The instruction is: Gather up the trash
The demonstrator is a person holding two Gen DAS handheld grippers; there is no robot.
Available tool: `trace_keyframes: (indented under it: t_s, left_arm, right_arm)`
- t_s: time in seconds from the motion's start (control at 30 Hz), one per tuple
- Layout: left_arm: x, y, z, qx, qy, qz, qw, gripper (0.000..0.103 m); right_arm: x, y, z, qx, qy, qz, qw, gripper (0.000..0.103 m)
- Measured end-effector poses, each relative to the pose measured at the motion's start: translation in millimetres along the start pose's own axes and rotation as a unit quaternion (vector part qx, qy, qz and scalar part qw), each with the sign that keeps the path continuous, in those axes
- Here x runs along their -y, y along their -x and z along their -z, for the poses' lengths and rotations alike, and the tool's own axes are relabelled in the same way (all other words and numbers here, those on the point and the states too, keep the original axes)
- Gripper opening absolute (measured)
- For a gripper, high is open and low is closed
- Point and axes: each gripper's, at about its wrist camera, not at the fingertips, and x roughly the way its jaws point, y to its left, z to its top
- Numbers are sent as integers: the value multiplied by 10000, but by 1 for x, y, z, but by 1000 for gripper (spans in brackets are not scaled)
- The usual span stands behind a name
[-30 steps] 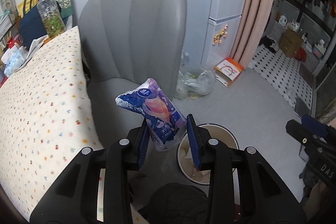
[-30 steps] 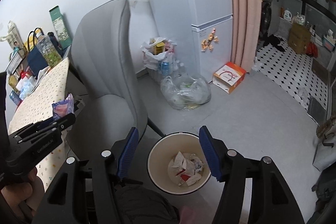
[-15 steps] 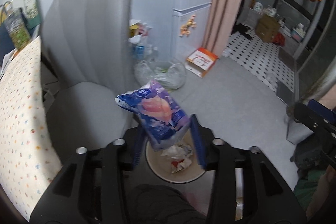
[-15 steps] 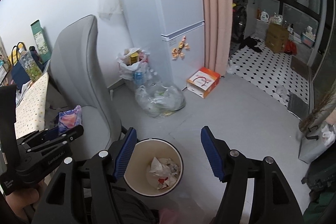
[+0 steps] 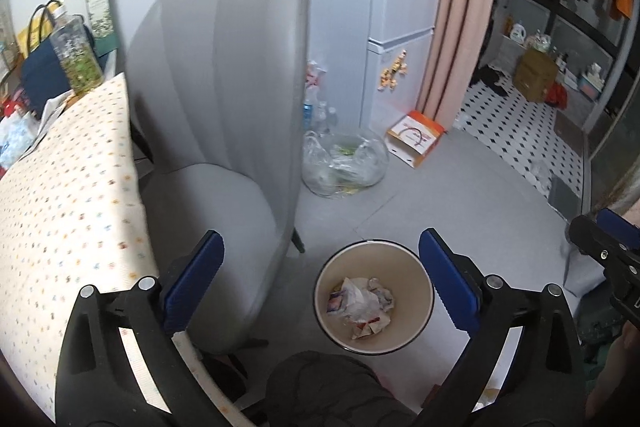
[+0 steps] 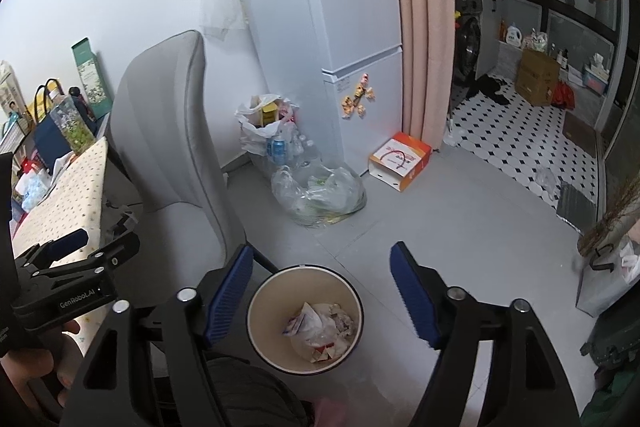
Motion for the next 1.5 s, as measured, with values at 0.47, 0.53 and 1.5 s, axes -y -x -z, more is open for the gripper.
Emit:
trace_keyframes:
  t_s: [0.47, 0.53, 1.5]
  left_arm:
    - [-65, 72, 14, 607, 544, -377, 9960, 97]
    - [-75, 82, 19, 679, 632, -459, 9946, 97]
    - [-191, 222, 89, 1734, 1665, -1214, 9630, 97]
  right_arm:
    - [-61, 48, -3, 396, 479, -242, 9978, 95]
    - [-71, 52, -3, 403, 556, -289, 9972, 95]
    - [-210, 150, 29, 879, 1519, -893, 9804, 95]
